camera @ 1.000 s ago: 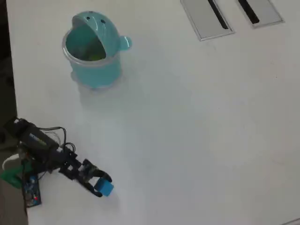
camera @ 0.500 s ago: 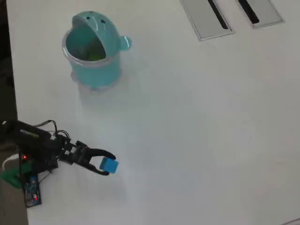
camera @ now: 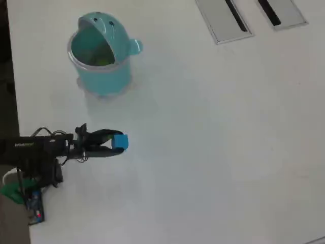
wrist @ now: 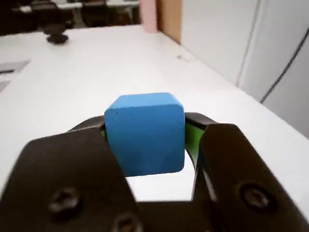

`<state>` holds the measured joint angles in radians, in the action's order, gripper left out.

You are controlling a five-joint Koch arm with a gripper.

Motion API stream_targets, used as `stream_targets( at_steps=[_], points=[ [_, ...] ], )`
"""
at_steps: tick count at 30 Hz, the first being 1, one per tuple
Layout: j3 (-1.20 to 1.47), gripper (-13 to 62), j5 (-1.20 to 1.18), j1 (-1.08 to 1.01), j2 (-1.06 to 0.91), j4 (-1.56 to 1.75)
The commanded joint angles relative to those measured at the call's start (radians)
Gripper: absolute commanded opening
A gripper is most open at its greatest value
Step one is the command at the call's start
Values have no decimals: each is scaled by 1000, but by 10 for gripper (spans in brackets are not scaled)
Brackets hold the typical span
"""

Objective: Grasp RGB lego blocks and put them in the bin one by one.

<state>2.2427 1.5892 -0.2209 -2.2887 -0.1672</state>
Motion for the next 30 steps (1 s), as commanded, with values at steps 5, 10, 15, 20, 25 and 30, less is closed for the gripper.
stream_targets(
  at_steps=[5,10,15,20,25,30],
  points=[
    [-60,117,63,204,-81,164],
    [-84,117,115,364,-80,192],
    [-106,112,183,566,-74,193],
    [-222,101,236,845,26,179],
    [-387,102,227,963,233,173],
    [-627,103,227,1063,474,138]
  ],
)
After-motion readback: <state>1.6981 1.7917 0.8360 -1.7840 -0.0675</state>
